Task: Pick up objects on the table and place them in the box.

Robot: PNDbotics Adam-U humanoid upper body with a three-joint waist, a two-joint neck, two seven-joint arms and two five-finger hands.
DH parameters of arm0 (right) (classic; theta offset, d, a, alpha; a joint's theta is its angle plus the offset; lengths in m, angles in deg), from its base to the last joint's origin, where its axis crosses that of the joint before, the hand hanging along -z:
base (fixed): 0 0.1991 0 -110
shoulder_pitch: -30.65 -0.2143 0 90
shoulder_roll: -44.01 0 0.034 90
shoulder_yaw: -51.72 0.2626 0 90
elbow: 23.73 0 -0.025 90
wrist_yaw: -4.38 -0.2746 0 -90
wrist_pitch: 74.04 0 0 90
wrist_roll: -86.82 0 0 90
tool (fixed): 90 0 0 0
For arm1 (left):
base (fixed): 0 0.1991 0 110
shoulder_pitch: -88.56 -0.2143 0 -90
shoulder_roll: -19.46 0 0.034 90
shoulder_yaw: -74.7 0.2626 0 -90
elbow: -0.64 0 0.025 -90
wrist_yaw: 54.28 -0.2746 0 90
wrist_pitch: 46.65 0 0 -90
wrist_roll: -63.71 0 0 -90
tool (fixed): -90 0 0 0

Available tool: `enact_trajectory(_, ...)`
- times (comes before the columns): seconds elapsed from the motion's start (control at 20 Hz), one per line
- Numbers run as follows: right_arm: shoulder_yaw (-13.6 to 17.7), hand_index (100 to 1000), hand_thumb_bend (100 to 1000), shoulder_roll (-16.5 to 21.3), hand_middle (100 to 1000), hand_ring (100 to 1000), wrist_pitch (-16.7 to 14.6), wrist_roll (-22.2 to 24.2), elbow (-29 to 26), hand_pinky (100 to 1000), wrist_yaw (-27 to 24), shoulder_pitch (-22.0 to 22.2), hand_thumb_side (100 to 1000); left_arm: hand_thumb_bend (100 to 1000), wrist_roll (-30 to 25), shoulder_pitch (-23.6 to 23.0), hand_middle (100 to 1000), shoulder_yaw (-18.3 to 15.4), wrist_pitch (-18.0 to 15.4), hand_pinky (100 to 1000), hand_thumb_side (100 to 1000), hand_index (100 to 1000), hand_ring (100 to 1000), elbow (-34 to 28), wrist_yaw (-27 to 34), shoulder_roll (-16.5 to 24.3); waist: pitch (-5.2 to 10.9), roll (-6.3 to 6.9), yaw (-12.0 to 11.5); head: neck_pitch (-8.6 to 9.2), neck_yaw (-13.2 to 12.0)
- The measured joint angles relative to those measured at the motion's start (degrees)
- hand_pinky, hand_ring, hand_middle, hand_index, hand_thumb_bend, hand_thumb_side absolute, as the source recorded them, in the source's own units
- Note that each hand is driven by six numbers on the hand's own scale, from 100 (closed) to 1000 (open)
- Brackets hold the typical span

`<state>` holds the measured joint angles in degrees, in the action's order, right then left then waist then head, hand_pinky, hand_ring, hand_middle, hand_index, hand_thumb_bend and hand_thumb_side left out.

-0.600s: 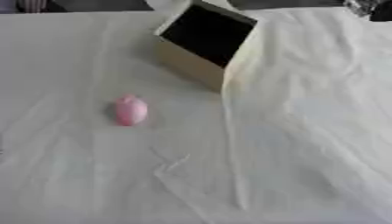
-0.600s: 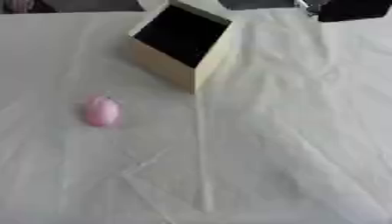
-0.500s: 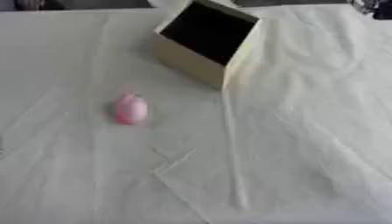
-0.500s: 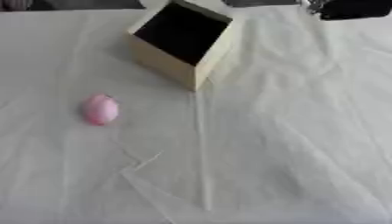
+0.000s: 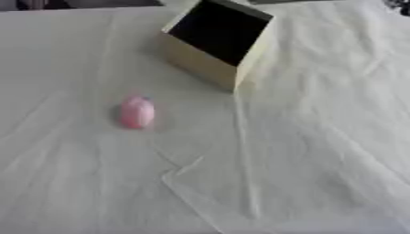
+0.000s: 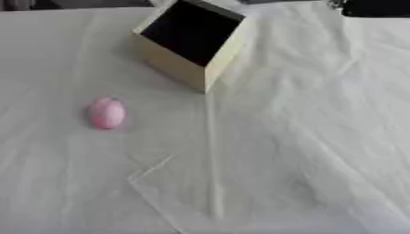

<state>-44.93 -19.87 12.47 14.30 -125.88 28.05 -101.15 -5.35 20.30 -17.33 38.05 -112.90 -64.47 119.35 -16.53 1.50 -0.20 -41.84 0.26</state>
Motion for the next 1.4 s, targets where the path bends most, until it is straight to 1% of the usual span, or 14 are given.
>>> enact_trajectory(0.2,0.43,814,100,-0.51,589,767,0.03,-1.23,-0.76,880,-0.62,0.78,709,100,-4.38,4.82,790,2.92,7.35,636,638,856,745,-0.01,-3.27,6.69,0.02,0.47,0.26,-0.18,0.21)
enact_trajectory(0.45,1.00,812,100,-0.95,586,764,0.29,-2.29,-1.42,879,-1.02,1.25,707,100,-12.73,9.91,797,7.38,16.13,653,661,858,755,-0.11,-3.69,13.50,0.16,0.80,0.65,-0.26,0.21)
enact_trajectory(0.6,1.03,812,100,-1.00,584,762,0.41,-2.63,-1.71,879,-1.04,1.43,707,100,-19.17,12.98,799,10.37,20.12,677,664,863,765,-0.24,-3.64,16.96,0.30,0.93,0.96,-0.27,0.21)
enact_trajectory(0.75,1.03,811,100,-1.26,584,761,0.47,-2.77,-1.76,879,-1.04,1.46,707,100,-25.84,16.26,803,13.24,22.67,691,657,867,773,-0.11,-3.95,19.29,0.33,0.99,1.01,-0.27,0.20)
enact_trajectory(0.9,1.03,811,100,-1.53,583,760,0.52,-2.86,-1.76,879,-1.04,1.46,707,100,-32.35,19.95,806,16.11,23.46,715,647,865,786,1.24,-4.59,20.18,0.38,1.06,1.09,-0.27,0.20)
enact_trajectory(1.05,1.03,811,100,-1.93,582,759,0.52,-2.86,-1.76,879,-1.04,1.46,707,120,-38.72,23.78,811,19.01,22.72,730,630,866,794,3.55,-5.67,20.17,0.60,1.06,1.09,-0.28,0.20)
enact_trajectory(1.15,1.02,811,100,-2.06,582,759,0.52,-2.85,-1.76,879,-1.05,1.44,707,176,-42.56,25.98,817,20.76,21.75,748,604,873,805,5.41,-6.68,20.06,0.67,1.02,1.10,-0.37,0.21)
enact_trajectory(1.2,1.02,811,100,-2.12,582,759,0.52,-2.85,-1.76,879,-1.05,1.44,707,223,-44.36,26.87,817,21.57,21.17,755,581,873,808,6.36,-7.16,19.97,0.67,0.99,1.11,-0.39,0.21)
enact_trajectory(1.3,1.02,811,100,-2.35,581,758,0.52,-2.85,-1.76,879,-1.06,1.43,708,286,-47.77,28.43,814,23.08,19.95,765,549,870,812,8.09,-8.26,19.40,0.67,0.88,1.15,-0.39,0.23)
enact_trajectory(1.4,1.02,810,100,-2.47,580,757,0.53,-2.84,-1.76,879,-1.06,1.43,708,314,-50.91,29.66,813,24.37,18.85,770,510,868,814,9.58,-9.62,18.72,0.67,0.84,1.16,-0.39,0.31)
